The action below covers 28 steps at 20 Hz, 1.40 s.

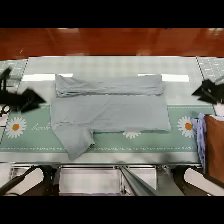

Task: Fold the shirts.

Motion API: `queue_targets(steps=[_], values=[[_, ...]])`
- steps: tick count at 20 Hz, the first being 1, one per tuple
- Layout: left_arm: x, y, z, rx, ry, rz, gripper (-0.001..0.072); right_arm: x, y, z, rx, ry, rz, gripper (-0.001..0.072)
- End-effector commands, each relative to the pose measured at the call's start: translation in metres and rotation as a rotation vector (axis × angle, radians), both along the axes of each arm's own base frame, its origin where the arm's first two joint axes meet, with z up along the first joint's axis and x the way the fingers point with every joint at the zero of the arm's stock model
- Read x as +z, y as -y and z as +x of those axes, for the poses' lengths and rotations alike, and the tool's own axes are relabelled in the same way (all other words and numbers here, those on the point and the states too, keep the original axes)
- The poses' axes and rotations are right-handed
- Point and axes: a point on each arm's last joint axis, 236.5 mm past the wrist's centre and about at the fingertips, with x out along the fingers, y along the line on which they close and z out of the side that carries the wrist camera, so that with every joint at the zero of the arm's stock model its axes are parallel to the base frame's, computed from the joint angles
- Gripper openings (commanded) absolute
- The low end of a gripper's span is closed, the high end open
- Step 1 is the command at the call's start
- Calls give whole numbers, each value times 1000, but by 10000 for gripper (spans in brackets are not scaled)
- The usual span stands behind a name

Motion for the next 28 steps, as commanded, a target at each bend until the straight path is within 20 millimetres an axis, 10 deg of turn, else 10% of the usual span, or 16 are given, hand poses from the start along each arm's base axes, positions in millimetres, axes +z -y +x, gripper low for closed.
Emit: queue_targets(steps=[1,5,12,23,24,25,26,28], values=[[-43,-10,-58,291,3,-68,505,-11,-42,-41,-75,196,154,418],[-62,27,-62,315,-24,-251,506,-20,-76,-68,-47,214,248,418],[-90,-3,-102,302,-205,-71,506,-19,-77,-66,-41,227,247,417],[-115,64,-73,145,-214,-169,504,-19,-74,-64,-46,235,239,417],[-116,68,-72,136,-216,-159,439,-19,-73,-63,-51,239,233,417],[-116,72,-72,119,-211,-151,140,-20,-71,-62,-56,243,226,417],[-115,74,-70,108,-207,-150,26,-23,-65,-62,-66,240,202,417],[-109,74,-69,96,-205,-158,26,-39,-37,-73,-139,171,119,417]])
